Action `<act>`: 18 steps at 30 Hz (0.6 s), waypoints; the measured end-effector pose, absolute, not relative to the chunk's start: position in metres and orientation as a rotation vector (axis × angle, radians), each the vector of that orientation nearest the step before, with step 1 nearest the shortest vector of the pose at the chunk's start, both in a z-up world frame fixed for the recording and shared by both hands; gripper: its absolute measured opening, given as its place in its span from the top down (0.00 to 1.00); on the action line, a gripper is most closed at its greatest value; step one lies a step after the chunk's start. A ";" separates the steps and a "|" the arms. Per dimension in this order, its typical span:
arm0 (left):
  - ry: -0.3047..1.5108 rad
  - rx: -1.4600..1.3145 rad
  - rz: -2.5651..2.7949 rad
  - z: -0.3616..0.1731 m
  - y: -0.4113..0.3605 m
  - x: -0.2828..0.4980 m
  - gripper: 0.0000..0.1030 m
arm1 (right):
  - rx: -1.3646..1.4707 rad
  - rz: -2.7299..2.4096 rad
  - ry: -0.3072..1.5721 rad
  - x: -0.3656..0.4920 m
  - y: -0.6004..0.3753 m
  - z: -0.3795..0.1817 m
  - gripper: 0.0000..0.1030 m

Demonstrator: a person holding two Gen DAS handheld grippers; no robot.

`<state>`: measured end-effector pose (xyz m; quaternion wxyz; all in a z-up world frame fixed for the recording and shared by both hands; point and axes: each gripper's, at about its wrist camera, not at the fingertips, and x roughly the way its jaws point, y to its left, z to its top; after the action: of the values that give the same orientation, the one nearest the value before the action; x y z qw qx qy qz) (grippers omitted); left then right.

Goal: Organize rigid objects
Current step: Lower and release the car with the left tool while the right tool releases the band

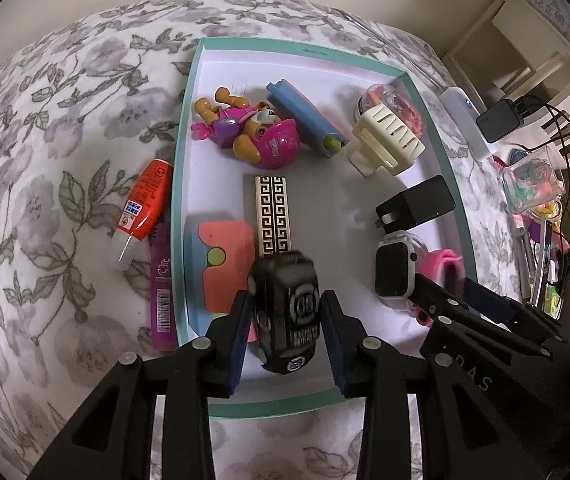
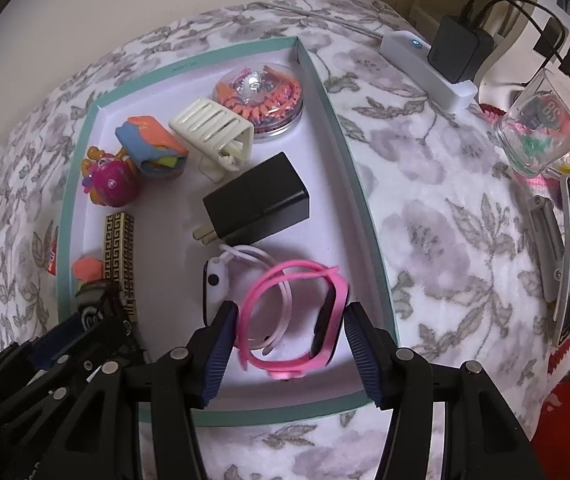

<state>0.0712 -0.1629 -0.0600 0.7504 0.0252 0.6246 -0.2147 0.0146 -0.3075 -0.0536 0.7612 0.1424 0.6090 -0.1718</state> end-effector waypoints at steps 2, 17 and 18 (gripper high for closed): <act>1.364 0.060 -0.467 -0.060 -0.164 0.071 0.63 | 0.305 -0.375 1.323 0.015 -0.307 -0.053 0.41; 1.314 0.009 -0.451 -0.038 -0.144 0.077 0.62 | 0.237 -0.367 1.245 0.017 -0.300 -0.023 0.40; 1.310 -0.001 -0.442 -0.037 -0.140 0.078 0.61 | 0.232 -0.366 1.241 0.017 -0.299 -0.022 0.40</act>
<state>0.0784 -0.1402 -0.0368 0.7705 -0.0007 0.6040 -0.2040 0.0172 -0.2986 -0.0219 0.7917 0.1079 0.5768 -0.1701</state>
